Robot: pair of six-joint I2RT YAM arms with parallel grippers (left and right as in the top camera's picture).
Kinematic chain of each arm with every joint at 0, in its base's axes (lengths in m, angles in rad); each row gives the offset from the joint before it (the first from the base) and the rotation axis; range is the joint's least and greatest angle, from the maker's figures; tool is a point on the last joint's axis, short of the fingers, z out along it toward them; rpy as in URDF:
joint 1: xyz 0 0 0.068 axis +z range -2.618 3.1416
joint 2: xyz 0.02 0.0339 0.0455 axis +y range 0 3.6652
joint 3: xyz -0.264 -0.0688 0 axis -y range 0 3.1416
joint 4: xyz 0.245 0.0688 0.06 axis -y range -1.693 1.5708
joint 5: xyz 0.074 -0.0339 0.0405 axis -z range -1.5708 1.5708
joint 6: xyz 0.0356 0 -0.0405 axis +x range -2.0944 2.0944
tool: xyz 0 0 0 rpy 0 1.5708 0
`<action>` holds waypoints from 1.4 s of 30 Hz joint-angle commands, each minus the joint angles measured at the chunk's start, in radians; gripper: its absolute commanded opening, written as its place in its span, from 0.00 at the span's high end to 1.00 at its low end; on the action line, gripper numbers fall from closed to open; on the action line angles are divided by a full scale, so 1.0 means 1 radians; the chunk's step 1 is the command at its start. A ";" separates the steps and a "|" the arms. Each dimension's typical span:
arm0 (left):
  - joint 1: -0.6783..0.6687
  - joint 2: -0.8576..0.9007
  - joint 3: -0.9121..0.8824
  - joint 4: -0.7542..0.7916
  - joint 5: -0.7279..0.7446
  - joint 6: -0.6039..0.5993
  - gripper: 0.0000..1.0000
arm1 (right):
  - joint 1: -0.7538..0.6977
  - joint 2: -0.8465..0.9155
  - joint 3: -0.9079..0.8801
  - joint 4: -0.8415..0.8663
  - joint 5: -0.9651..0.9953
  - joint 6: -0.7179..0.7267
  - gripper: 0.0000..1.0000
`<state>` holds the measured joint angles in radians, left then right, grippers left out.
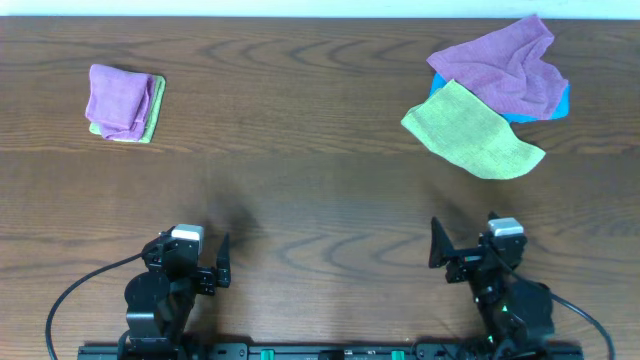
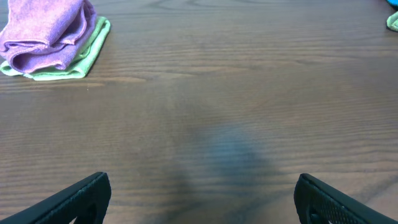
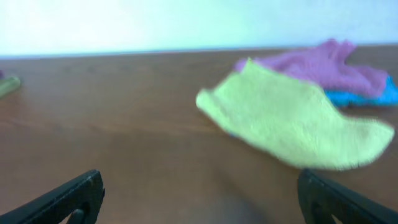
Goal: Fold the cloth
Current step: 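Reach the right gripper to the lime-green cloth and grasp its edge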
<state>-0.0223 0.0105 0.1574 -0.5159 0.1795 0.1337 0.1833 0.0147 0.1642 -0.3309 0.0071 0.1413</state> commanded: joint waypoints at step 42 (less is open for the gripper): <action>0.004 -0.006 -0.015 0.002 -0.006 -0.003 0.05 | -0.273 1.479 0.743 0.357 0.142 0.067 0.01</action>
<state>-0.0223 0.0101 0.1574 -0.5152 0.1761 0.1337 -0.0555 1.4509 0.8352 0.0521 0.1463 0.2085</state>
